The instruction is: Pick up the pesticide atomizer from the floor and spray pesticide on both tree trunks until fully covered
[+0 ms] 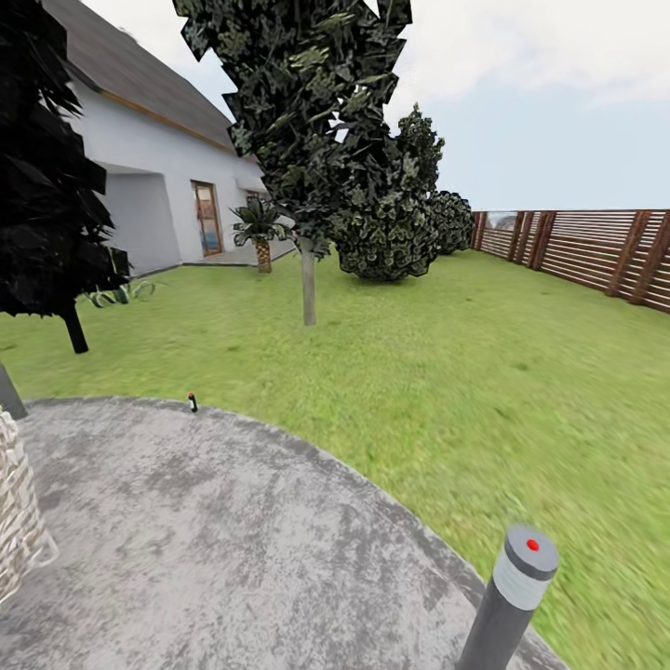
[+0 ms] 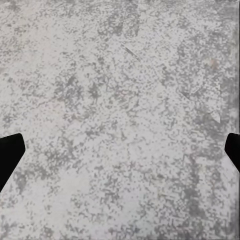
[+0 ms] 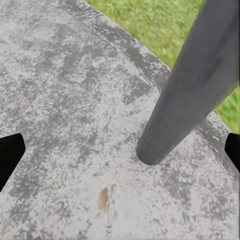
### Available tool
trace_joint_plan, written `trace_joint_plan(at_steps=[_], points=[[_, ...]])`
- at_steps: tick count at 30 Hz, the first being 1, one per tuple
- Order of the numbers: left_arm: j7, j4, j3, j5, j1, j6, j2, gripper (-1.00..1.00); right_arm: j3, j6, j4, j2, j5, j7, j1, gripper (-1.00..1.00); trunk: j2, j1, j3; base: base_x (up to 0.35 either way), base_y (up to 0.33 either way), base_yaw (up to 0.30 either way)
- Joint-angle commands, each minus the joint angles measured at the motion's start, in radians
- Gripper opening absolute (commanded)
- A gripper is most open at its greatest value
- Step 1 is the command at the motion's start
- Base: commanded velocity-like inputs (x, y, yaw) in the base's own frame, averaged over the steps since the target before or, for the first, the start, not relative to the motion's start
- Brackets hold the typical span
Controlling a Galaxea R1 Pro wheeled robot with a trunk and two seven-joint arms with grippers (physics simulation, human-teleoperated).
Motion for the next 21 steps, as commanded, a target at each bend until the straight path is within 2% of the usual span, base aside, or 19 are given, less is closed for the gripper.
trace_joint_plan(at_steps=[1, 8, 21], points=[[0.000, 0.000, 0.000, 0.000, 0.000, 0.000, 0.000, 1.00, 0.000, 0.000, 0.006, 0.000, 0.000, 0.000, 0.000, 1.00, 0.000, 0.000, 0.000, 0.292, -0.146, 0.000], [0.000, 0.000, 0.001, 0.000, 0.000, 0.000, 0.000, 1.00, -0.002, -0.001, 0.018, 0.000, -0.002, 0.000, 0.000, 1.00, 0.000, 0.000, 0.000, 0.325, -0.044, 0.029], [0.000, 0.000, 0.001, 0.000, -0.001, 0.000, 0.000, 1.00, -0.002, -0.001, 0.018, 0.000, -0.001, -0.001, 0.000, 1.00, 0.000, 0.000, 0.000, 0.340, -0.001, 0.261]])
